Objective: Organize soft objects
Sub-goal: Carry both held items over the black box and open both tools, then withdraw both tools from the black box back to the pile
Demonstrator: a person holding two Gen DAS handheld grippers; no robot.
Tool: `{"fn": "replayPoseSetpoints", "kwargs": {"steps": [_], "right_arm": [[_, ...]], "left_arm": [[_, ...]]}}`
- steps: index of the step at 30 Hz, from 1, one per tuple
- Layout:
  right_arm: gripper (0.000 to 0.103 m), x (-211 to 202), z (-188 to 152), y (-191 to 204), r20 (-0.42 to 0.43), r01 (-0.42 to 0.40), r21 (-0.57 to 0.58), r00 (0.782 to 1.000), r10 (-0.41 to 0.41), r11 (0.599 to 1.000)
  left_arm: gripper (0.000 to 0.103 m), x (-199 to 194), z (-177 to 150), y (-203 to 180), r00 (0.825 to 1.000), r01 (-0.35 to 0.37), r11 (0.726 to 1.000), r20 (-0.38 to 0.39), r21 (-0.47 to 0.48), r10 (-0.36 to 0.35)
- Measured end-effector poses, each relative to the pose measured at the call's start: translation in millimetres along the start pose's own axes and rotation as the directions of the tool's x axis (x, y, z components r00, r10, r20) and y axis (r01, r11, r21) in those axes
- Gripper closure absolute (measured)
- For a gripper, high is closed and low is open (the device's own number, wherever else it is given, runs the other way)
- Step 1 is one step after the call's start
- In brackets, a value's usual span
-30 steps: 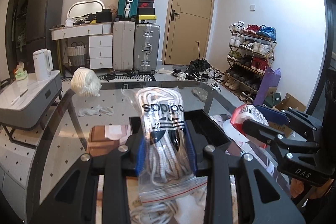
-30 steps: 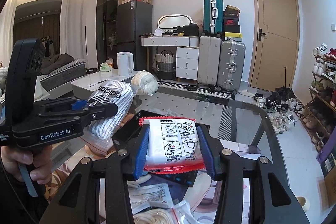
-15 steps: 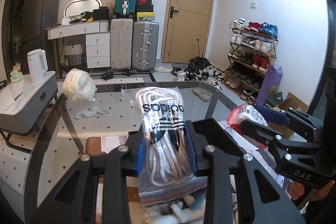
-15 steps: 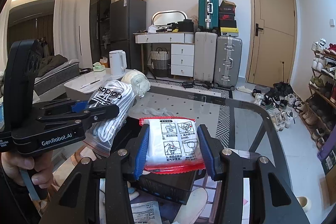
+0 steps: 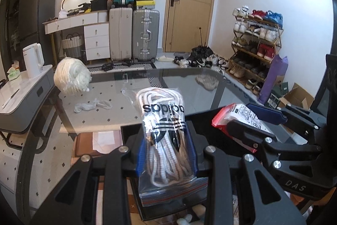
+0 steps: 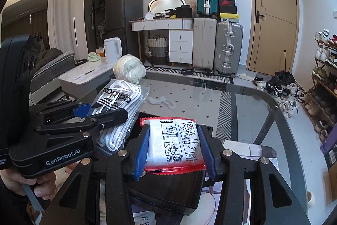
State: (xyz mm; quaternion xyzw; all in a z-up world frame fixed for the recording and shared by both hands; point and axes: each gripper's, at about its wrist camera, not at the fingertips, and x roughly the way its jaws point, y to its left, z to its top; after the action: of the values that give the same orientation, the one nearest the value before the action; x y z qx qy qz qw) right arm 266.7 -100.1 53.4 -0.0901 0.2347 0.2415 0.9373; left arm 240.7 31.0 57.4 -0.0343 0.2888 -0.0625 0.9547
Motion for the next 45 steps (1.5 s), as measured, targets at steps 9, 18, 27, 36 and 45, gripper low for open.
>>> {"fn": "replayPoseSetpoints", "kwargs": {"steps": [9, 18, 27, 36, 45], "right_arm": [[0.057, 21, -12, 8, -0.044, 0.029, -0.064, 0.999, -0.032, 0.998], [0.057, 31, -23, 15, -0.098, 0.026, -0.109, 0.995, -0.037, 0.994], [0.057, 24, -29, 17, -0.116, 0.026, -0.09, 0.993, -0.036, 0.996], [0.04, 7, -30, 22, -0.078, 0.032, -0.091, 0.996, -0.04, 0.995], [0.0, -47, -23, 3, 0.053, 0.025, 0.007, 0.998, -0.025, 1.0]], "left_arm": [[0.071, 11, -8, -8, 0.999, 0.0, 0.998, -0.048, 0.069, 0.003], [0.071, 20, -15, -11, 0.992, 0.001, 0.994, -0.123, 0.108, 0.012], [0.071, 13, -23, -16, 0.991, -0.001, 0.987, -0.132, 0.163, 0.023], [0.063, 7, -23, -14, 0.991, 0.008, 0.989, -0.133, 0.15, 0.012], [0.001, -33, -22, -14, 0.998, 0.029, 0.995, -0.051, 0.093, -0.024]]}}
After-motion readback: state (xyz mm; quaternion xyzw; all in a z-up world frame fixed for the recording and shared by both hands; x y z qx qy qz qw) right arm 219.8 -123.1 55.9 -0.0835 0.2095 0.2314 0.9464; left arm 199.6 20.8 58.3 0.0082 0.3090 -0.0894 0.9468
